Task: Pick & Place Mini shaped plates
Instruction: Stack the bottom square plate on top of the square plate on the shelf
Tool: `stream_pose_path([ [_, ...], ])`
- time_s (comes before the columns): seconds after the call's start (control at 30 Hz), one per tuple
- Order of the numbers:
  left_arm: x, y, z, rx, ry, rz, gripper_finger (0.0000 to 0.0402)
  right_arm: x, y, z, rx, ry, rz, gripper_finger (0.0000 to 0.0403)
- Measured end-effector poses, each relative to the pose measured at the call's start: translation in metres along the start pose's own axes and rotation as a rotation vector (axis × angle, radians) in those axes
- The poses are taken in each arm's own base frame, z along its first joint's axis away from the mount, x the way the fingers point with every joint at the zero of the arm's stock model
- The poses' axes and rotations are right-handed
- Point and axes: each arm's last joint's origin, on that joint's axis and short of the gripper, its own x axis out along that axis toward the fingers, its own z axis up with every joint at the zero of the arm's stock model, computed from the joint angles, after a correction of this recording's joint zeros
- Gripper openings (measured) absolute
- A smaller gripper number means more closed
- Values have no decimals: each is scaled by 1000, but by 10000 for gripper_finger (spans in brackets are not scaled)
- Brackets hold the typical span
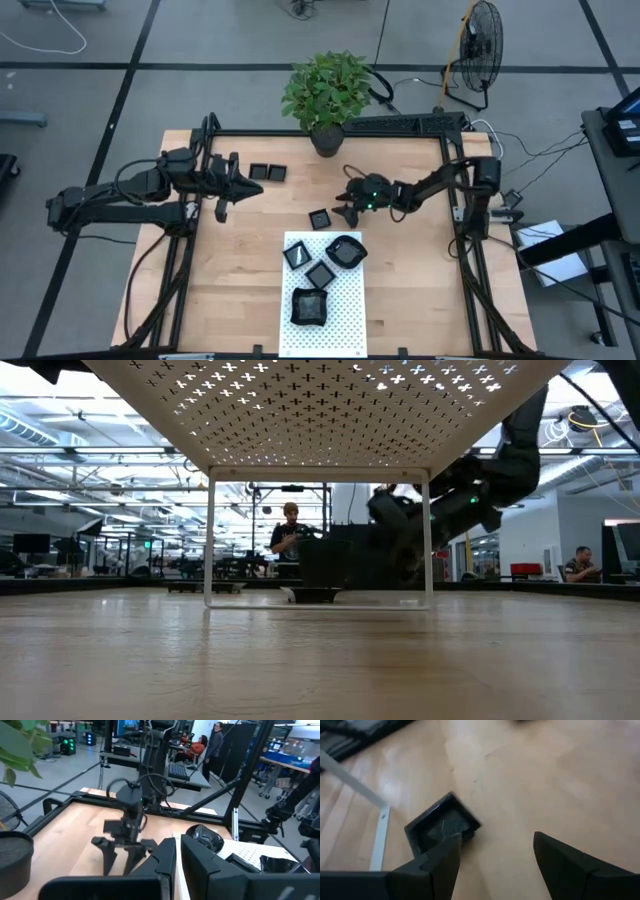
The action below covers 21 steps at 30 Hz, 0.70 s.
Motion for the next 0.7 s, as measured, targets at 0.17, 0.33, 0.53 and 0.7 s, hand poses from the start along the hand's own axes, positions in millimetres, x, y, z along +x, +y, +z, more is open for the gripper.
stream_pose_path([
  [0.17,0,-2,0,21,3,-13,31,19,12,-4,-46,23,34,238],
  [0.33,1,-2,-1,20,7,-12,31,30,15,-8,-50,35,42,238],
  [0.53,1,-2,-1,20,8,-13,31,30,14,-10,-46,56,12,234],
  [0.7,1,-2,-1,21,7,-9,31,30,14,-12,-45,82,5,202],
])
